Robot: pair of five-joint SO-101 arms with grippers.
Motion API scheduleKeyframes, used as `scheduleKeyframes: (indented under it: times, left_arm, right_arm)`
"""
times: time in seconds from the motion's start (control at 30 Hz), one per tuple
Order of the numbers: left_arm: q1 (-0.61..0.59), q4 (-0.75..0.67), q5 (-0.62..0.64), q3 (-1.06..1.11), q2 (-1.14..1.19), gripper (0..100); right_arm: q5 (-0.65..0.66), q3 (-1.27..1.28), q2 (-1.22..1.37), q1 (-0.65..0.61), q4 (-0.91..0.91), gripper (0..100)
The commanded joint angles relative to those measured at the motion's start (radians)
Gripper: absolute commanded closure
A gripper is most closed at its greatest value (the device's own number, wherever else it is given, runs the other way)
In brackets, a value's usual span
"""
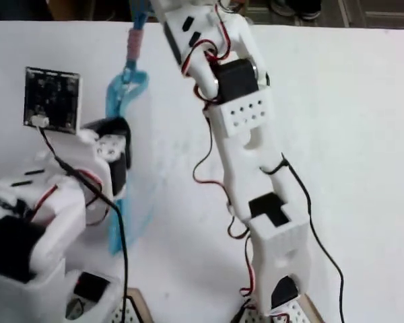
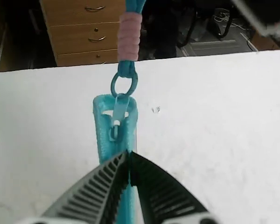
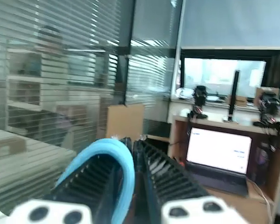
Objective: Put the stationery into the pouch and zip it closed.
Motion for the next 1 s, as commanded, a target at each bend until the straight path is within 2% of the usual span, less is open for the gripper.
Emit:
scheduleKeyframes:
  times: [0.0, 0.1, 0.27, 0.43, 0.53, 0.63, 0.9, 0.97]
  left_arm:
    - [0.070, 0.097, -0.037, -0.120, -0.027, 98]
    - [0.093, 0.157, -0.037, -0.133, -0.030, 98]
    - [0.090, 0.245, -0.037, -0.299, -0.028, 98]
    - [0.088, 0.276, -0.037, -0.387, -0.022, 98]
    - [0.088, 0.272, -0.037, -0.384, -0.021, 98]
    - [0.087, 0.199, -0.038, -0.304, -0.021, 98]
    - [-0.084, -0.052, -0.037, -0.009, -0.022, 97]
    - [-0.094, -0.087, -0.037, 0.023, -0.022, 93]
  right_arm:
    - [0.009, -0.031, 0.028, 0.056, -0.024, 98.1]
    - [0.008, -0.032, 0.105, 0.105, -0.027, 98.1]
    - [0.008, -0.035, 0.263, 0.216, -0.025, 98.1]
    - [0.006, -0.040, 0.358, 0.292, -0.004, 98.1]
    - [0.006, -0.084, 0.320, 0.265, 0.081, 98.1]
    - [0.006, -0.141, 0.283, 0.213, 0.134, 98.1]
    - [0.012, -0.376, 0.208, 0.064, 0.203, 98.1]
    - [0.012, -0.434, 0.191, 0.028, 0.203, 98.2]
